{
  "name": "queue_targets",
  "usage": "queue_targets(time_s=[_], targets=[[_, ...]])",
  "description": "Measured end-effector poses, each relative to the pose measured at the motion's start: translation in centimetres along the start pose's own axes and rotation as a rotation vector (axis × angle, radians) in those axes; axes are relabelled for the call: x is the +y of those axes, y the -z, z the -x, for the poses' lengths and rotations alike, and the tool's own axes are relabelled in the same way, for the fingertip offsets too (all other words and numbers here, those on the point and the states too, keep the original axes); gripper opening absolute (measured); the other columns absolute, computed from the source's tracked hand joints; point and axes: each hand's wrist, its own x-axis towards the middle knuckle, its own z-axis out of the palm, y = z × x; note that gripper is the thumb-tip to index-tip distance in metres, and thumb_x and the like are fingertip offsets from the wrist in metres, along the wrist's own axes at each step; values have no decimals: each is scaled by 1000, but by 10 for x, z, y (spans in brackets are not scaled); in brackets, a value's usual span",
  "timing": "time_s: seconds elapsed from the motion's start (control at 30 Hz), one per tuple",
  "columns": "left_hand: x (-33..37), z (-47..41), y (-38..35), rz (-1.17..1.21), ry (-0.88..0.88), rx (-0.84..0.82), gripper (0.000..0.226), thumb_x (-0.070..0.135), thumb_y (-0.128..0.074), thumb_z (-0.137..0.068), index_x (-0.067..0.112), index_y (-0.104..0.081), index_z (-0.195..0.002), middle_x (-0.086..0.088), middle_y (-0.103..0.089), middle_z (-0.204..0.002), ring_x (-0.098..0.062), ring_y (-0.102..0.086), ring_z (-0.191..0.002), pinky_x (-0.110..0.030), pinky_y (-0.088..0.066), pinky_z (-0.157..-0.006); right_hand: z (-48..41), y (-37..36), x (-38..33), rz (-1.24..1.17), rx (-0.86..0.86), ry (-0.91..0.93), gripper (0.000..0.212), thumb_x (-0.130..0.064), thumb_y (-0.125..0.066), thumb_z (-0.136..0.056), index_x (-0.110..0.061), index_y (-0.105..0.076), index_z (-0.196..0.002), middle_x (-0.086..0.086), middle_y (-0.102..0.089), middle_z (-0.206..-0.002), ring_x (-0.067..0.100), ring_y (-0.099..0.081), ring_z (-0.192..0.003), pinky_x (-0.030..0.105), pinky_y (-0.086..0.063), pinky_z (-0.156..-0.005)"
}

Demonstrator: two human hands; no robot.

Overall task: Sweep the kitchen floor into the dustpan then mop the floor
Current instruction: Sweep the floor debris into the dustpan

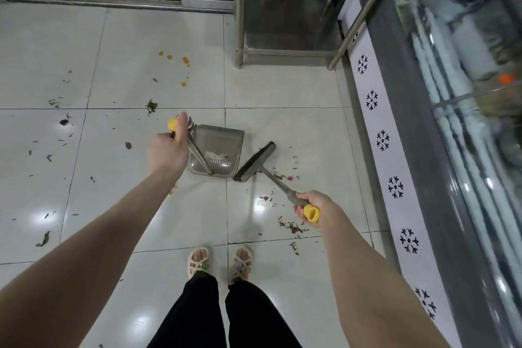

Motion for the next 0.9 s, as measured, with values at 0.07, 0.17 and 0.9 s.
queue_targets(time_s=[0.07,0.17,0.9], targets=[[-7,15,-3,2,9,-16,80,89,-30,-62,10,-44,-66,-11,-41,-65,-23,-42,-60,-37,-38,-59,4,14,17,-22,18,-7,20,-19,-58,-94,0,-54,-99,14,-55,-70,12,-50,-30,18,-43,-31],[-17,31,0,10,1,-20,77,86,-32,-65,11,-45,-68,-11,-40,-67,-23,-40,-62,-35,-37,-60,7,26,44,-38,29,-18,22,-21,-60,-93,-1,-54,-99,12,-56,-64,12,-51,-33,18,-43,-32],[-81,94,66,-43,-82,-63,69,79,-34,-79,13,-31,-61,-10,-34,-63,-25,-36,-58,-33,-27,-51,27,-62,126,-117,-67,131,24,-12,-59,-92,-4,-57,-115,11,-53,-76,13,-50,-45,17,-42,-32]])
